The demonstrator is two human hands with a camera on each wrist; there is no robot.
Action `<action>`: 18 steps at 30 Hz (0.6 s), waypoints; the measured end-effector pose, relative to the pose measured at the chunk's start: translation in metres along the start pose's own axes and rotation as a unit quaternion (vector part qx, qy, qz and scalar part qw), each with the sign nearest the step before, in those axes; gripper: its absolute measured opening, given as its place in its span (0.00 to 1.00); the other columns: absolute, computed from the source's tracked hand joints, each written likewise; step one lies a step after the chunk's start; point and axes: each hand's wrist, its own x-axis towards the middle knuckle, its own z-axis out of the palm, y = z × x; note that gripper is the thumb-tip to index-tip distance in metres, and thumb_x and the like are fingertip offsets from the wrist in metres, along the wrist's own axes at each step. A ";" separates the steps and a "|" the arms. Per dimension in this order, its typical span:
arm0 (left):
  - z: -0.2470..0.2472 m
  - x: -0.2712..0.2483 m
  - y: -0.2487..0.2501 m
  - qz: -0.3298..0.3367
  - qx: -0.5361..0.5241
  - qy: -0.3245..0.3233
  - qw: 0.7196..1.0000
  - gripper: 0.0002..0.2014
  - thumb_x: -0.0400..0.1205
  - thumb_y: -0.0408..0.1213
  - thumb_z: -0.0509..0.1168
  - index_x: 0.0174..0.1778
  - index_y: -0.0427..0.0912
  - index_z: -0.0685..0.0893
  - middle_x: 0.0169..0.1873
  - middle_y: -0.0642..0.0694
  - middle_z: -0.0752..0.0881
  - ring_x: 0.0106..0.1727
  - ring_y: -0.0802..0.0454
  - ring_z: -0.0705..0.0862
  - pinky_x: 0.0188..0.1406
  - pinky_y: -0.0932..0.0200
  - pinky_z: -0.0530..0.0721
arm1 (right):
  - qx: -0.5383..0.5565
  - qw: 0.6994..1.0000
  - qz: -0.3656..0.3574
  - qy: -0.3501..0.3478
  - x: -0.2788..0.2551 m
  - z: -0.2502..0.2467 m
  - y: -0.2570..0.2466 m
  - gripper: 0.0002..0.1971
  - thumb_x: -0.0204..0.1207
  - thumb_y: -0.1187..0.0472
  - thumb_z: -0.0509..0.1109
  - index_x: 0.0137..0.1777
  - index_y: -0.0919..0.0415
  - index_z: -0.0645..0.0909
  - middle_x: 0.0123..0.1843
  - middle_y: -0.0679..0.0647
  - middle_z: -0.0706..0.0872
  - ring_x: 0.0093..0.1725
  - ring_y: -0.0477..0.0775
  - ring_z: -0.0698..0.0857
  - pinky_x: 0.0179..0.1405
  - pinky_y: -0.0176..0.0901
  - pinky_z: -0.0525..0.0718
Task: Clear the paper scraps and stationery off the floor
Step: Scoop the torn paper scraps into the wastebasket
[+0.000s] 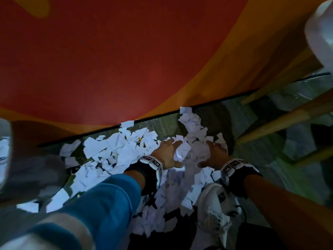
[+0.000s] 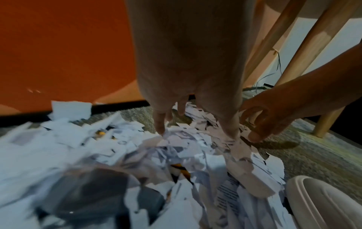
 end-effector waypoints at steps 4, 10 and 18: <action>0.033 0.029 0.011 -0.023 0.065 -0.015 0.998 0.58 0.71 0.64 0.75 0.87 0.56 0.44 0.87 0.43 0.46 0.86 0.32 0.44 0.76 0.22 0.60 | 0.049 0.997 0.044 -0.032 0.015 0.010 0.025 0.72 0.59 0.37 0.84 0.85 0.48 0.27 0.87 0.60 0.30 0.86 0.65 0.35 0.84 0.66 0.50; 0.077 0.045 0.014 -0.041 0.232 0.038 0.971 0.49 0.77 0.50 0.73 0.87 0.56 0.48 0.85 0.38 0.50 0.83 0.26 0.52 0.69 0.20 0.67 | 0.019 0.998 0.031 -0.059 0.016 0.043 0.024 0.68 0.59 0.32 0.81 0.85 0.41 0.32 0.85 0.59 0.27 0.84 0.71 0.32 0.82 0.70 0.54; 0.076 0.043 0.009 0.018 0.120 0.140 0.983 0.22 0.80 0.46 0.69 0.71 0.54 0.78 0.66 0.42 0.74 0.63 0.38 0.71 0.56 0.41 0.81 | 0.086 0.993 -0.053 0.056 -0.006 0.056 -0.014 0.33 0.71 0.51 0.78 0.74 0.55 0.70 0.70 0.63 0.67 0.71 0.72 0.69 0.66 0.57 0.76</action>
